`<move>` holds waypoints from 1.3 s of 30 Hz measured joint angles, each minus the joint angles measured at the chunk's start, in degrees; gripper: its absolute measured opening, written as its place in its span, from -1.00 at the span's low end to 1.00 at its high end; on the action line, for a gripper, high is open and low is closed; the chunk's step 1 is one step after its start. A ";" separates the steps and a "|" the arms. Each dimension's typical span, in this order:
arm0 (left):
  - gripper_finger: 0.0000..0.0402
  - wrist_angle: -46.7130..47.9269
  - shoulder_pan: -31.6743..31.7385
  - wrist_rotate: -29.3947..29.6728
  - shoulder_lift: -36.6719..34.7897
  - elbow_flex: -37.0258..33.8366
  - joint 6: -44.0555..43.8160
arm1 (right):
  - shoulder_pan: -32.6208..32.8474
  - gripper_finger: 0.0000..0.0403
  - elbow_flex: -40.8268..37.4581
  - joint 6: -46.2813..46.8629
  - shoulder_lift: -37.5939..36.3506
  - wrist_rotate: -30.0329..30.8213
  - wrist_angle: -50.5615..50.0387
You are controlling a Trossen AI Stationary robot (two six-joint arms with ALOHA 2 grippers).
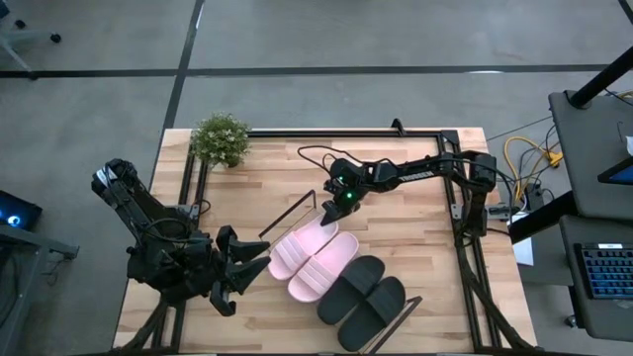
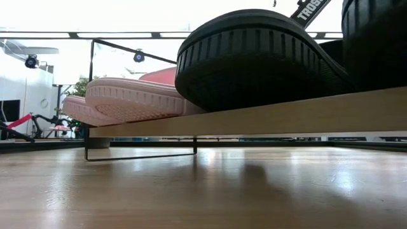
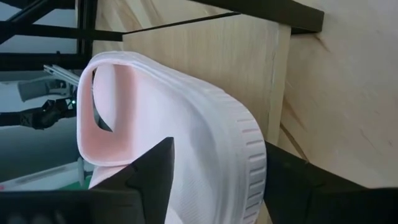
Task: Pick and place slides into the shelf
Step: Put the pink slipper on the shelf beside the other pink slipper
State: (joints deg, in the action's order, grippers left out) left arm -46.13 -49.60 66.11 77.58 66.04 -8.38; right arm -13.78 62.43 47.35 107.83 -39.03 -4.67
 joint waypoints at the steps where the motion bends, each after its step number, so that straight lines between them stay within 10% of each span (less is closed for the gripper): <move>1: -0.17 0.00 0.00 0.00 0.00 0.00 0.00 | 0.10 0.01 0.00 -0.06 0.00 -0.02 0.02; 39: -0.17 0.02 0.00 0.07 0.00 0.00 0.07 | -1.75 0.36 2.05 -6.07 -0.54 0.24 -10.57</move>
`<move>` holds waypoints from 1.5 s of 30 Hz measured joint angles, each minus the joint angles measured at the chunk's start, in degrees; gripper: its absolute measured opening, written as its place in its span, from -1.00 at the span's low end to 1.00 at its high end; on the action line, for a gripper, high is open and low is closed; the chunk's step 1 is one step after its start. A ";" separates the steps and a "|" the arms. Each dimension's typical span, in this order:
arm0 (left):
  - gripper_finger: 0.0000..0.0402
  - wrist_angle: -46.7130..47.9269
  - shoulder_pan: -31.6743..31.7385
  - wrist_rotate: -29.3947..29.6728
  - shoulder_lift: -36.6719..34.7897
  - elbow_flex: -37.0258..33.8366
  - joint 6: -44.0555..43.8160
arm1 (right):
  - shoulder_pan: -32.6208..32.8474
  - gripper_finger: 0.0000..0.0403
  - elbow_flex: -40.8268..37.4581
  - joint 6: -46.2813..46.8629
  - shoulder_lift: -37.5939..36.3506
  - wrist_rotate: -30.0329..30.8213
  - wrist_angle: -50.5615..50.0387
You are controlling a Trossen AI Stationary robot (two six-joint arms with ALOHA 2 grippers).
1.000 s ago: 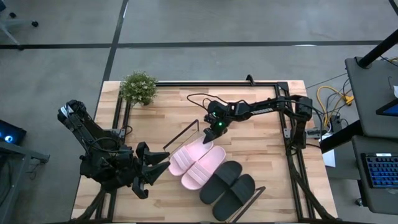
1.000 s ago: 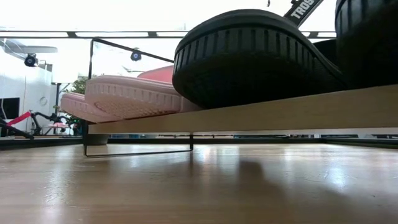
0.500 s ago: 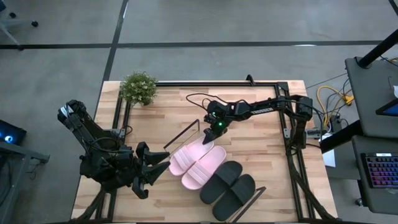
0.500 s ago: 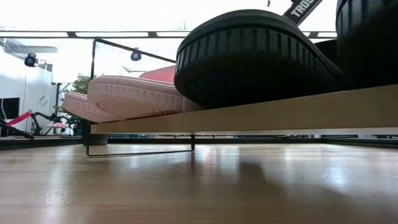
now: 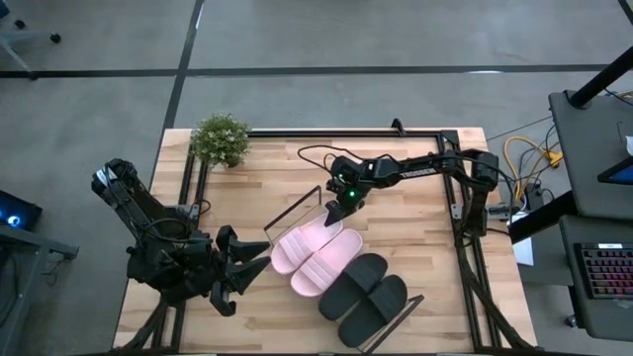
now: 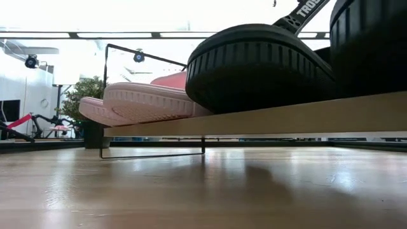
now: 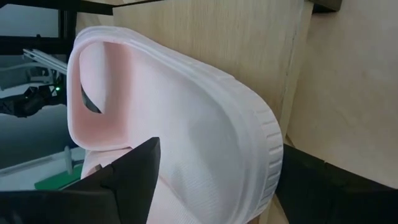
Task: Pick and place slides into the shelf
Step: Put the pink slipper on the shelf beside the other pink slipper, then return to Home Position
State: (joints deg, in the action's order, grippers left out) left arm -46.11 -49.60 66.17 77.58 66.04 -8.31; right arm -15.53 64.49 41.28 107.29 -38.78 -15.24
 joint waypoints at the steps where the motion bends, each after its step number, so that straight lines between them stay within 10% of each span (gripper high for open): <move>1: -0.17 0.00 0.00 0.00 0.00 0.00 0.01 | 0.01 0.36 -0.02 0.01 -0.10 0.15 -0.05; 45: -0.17 0.11 -0.02 0.00 0.00 0.00 2.42 | -7.98 0.36 0.63 -5.31 -10.95 5.89 -11.79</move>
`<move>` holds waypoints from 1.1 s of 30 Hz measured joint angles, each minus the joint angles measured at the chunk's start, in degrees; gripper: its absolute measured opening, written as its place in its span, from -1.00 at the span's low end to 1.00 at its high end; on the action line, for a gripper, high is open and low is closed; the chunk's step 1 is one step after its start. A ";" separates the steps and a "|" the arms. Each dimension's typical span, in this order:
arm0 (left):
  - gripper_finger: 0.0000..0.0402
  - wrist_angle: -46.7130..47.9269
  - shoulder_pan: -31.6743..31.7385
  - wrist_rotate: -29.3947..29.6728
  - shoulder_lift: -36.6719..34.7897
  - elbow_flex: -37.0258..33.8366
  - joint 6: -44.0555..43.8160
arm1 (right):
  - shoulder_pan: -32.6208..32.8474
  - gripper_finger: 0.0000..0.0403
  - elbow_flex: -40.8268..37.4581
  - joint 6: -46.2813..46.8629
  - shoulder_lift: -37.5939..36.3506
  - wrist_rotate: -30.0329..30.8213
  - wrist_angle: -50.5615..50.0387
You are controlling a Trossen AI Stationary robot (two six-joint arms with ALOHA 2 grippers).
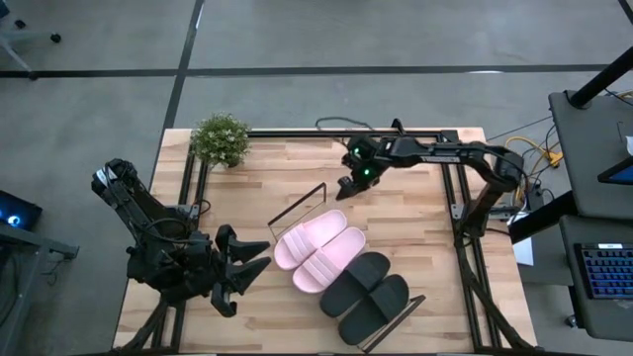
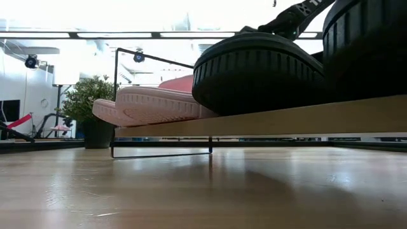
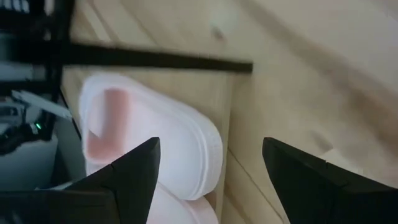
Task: Pick and place slides into the shelf
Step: Return to Home Position
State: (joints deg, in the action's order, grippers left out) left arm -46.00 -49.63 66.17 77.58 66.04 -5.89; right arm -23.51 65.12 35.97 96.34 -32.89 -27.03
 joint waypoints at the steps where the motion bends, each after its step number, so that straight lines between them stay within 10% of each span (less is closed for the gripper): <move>1: -0.17 0.02 0.00 0.00 0.00 0.00 0.31 | -0.64 0.36 0.00 -0.01 -0.78 0.06 -0.09; 15: -0.17 4.89 0.02 13.44 -2.90 -1.46 2.18 | -7.35 0.36 0.00 0.62 -13.37 0.08 -1.49; 33: -0.17 4.99 0.15 13.68 -29.64 -21.39 2.17 | -8.79 0.06 0.00 3.23 -30.93 3.98 -1.34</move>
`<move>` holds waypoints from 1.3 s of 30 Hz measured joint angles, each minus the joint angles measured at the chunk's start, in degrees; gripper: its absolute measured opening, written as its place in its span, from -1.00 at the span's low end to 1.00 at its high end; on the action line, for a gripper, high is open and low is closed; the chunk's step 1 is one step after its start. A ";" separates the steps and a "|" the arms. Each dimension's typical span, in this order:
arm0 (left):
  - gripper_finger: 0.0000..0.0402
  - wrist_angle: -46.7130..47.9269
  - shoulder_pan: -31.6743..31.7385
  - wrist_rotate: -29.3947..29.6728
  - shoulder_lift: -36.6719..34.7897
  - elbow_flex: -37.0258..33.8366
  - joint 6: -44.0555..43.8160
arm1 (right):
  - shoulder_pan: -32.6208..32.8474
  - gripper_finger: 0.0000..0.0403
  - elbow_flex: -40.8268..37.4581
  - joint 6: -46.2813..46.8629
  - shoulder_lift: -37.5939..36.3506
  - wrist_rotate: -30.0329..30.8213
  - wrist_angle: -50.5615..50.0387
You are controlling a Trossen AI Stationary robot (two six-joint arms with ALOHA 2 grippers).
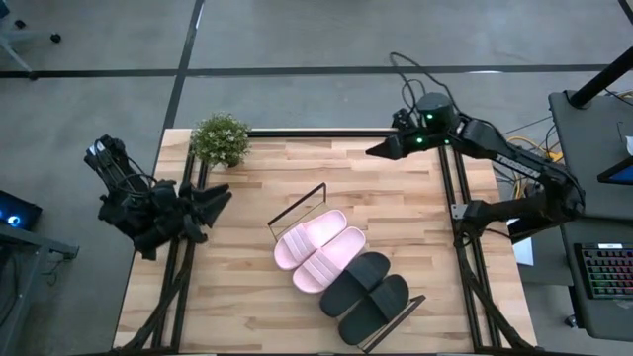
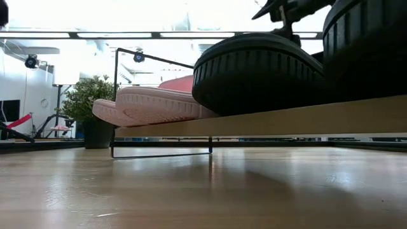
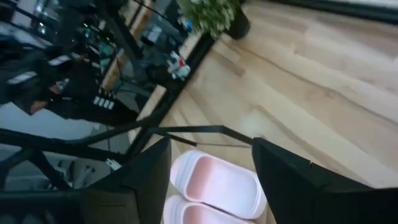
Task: Pick and place slides into the shelf
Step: Return to Home Position
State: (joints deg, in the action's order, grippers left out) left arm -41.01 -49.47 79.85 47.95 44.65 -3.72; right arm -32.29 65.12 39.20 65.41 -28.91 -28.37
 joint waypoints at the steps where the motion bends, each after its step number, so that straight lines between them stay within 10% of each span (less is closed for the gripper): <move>1: -0.17 0.01 0.00 0.02 -1.14 -1.00 0.04 | 0.00 0.04 0.00 0.00 -0.90 0.59 0.07; 12: -0.26 0.02 0.13 -0.04 -9.51 -6.76 8.35 | 0.63 -0.35 0.00 -0.20 -10.33 6.97 0.27; 23: -0.93 9.23 0.13 -8.26 -15.53 -6.41 19.03 | 5.38 -0.92 -0.15 -2.00 -17.17 13.34 0.23; 39: -1.00 38.17 0.56 -22.84 -21.24 -6.01 -4.90 | 13.63 -0.96 -2.56 -1.17 -19.47 22.54 0.27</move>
State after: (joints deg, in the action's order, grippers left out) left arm -2.84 -48.91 57.01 26.70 38.63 -8.62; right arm -18.67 62.56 38.03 45.94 -6.37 -28.10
